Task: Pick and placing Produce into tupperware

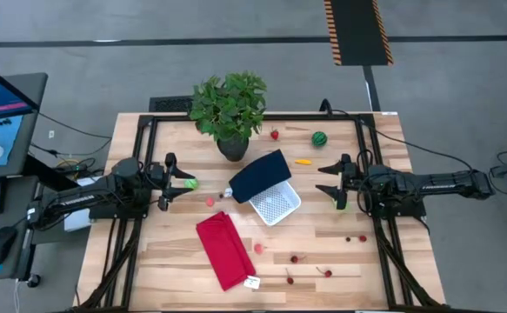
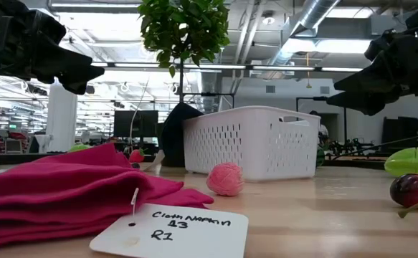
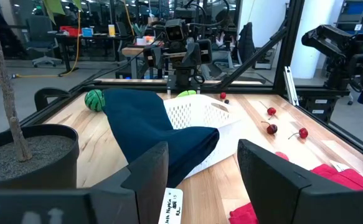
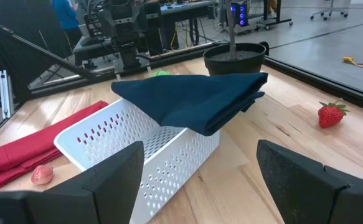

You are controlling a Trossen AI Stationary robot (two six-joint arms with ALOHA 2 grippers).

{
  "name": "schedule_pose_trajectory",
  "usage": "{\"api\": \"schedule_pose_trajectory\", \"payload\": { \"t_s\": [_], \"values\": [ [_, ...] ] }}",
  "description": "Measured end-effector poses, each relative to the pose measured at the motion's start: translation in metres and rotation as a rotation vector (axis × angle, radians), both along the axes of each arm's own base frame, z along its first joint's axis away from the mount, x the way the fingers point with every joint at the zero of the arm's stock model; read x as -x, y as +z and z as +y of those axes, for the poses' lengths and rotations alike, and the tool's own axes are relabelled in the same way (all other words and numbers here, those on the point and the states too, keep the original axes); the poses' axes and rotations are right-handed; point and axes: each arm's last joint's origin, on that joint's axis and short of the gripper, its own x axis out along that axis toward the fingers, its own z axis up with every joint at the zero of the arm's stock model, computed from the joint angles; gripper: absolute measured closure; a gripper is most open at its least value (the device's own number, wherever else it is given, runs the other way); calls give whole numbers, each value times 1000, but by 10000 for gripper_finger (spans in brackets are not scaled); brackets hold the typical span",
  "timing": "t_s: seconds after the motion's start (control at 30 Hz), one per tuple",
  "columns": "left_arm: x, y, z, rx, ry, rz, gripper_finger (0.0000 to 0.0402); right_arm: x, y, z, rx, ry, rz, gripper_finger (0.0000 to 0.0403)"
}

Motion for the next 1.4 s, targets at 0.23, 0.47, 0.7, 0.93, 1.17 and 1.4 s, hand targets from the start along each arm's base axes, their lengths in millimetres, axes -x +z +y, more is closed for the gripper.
{"api": "schedule_pose_trajectory", "payload": {
  "t_s": [0.23,0.47,0.7,0.93,1.17,1.4],
  "values": [
    [0,0,0,0,0,0,217,0,0,0,0,0,0,68],
    [0,0,0,0,0,0,217,0,0,0,0,0,0,68],
    [0,0,0,0,0,0,217,0,0,0,0,0,0,68],
    [0,0,0,0,0,0,217,0,0,0,0,0,0,68],
    [0,0,0,0,0,0,217,0,0,0,153,30,29,68],
    [0,0,0,0,0,0,217,0,0,0,162,31,27,68]
  ]
}}
